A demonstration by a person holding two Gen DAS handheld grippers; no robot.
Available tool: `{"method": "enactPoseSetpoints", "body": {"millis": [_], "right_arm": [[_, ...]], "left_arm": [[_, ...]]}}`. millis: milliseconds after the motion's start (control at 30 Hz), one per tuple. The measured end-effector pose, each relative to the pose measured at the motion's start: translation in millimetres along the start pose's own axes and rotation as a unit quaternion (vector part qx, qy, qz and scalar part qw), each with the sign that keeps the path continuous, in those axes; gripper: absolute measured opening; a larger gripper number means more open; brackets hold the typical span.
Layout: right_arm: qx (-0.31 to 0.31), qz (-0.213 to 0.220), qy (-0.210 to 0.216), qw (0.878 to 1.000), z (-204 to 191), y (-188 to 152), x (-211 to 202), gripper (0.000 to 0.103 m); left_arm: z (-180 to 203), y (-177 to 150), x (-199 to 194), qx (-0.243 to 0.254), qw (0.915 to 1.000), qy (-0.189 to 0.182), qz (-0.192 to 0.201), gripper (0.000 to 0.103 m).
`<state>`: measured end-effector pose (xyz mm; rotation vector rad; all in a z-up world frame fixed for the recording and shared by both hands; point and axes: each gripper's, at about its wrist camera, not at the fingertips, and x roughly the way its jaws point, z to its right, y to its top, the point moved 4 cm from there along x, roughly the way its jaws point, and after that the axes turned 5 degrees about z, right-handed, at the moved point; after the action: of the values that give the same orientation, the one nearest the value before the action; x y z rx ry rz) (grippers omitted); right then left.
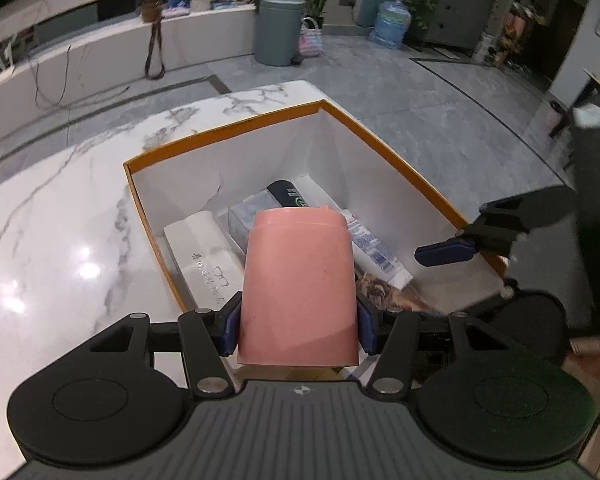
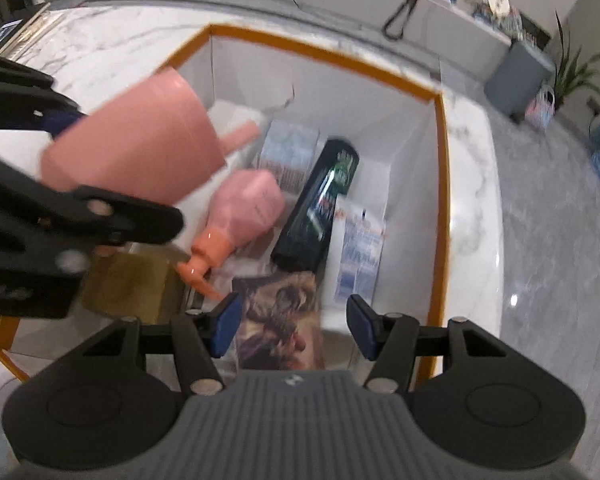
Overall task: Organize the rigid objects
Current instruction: 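Lower the card box into the orange box with the right tool while the left tool lowers the pink roll, then open both tools and lift them away from the orange box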
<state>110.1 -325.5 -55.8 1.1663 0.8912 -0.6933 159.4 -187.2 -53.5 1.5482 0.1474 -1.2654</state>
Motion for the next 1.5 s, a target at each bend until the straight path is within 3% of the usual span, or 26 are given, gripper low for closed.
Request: {"method": "enactPoseSetpoints", "body": {"millis": [267,567,700,800,900,1233,1500], "right_arm": [[-0.024,0.02,0.015,0.999,6,11,3,0.058],[-0.049,0.023,0.007,0.998,8,11,14,0.058],[-0.052,0.02,0.006,0.998,11,7,15,0.058],[-0.051,0.017,0.004,0.999,12,5,15,0.058],[-0.054,0.017,-0.002,0.998,14,4,13,0.059],[-0.05,0.027,-0.002,0.998,10,0,-2,0.064],[-0.053,0.044,-0.003,0.998,2,0,-23,0.066]], "left_arm": [[-4,18,33,-0.052,0.9984,0.001,-0.023,0.062],[-6,15,62,-0.114,0.9919,-0.027,-0.048,0.062],[0,15,63,-0.105,0.9933,-0.028,-0.04,0.062],[3,14,59,-0.106,0.9931,-0.032,-0.038,0.073],[5,15,53,-0.1,0.994,-0.031,-0.032,0.076],[9,10,26,-0.089,0.9951,-0.038,-0.02,0.068],[13,5,-12,-0.061,0.9979,-0.018,0.014,0.068]]}}
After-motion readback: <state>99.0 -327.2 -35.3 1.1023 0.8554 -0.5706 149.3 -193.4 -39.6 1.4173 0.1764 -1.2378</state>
